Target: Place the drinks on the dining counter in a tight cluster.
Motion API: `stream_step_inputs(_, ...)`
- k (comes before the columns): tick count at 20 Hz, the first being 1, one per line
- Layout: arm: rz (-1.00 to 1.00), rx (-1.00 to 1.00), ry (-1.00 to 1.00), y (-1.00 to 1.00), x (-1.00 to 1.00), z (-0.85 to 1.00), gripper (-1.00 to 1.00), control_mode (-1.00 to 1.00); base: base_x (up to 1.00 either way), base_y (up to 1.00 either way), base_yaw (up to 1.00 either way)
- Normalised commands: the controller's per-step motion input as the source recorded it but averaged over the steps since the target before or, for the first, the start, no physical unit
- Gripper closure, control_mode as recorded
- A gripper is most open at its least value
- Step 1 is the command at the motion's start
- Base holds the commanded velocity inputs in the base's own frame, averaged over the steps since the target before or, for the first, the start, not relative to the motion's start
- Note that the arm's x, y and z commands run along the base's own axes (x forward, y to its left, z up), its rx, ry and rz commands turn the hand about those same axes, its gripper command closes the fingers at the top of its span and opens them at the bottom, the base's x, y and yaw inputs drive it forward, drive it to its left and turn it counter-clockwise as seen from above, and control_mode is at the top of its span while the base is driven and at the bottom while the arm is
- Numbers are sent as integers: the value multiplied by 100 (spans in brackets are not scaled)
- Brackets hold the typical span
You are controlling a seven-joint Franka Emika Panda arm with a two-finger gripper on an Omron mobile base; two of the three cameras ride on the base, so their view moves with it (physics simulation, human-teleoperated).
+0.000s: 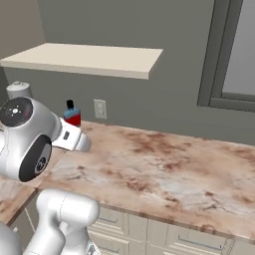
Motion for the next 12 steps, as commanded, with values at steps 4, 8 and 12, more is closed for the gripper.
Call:
stream_step_inputs(4,12,-3,0,100,43,0,-100,-100,0,0,0)
stream_step_inputs(8,11,-5,1,100,49,0,-100,-100,0,0,0)
stream_step_inputs(12,6,-12,4,90,60,0,-100,-100,0,0,0)
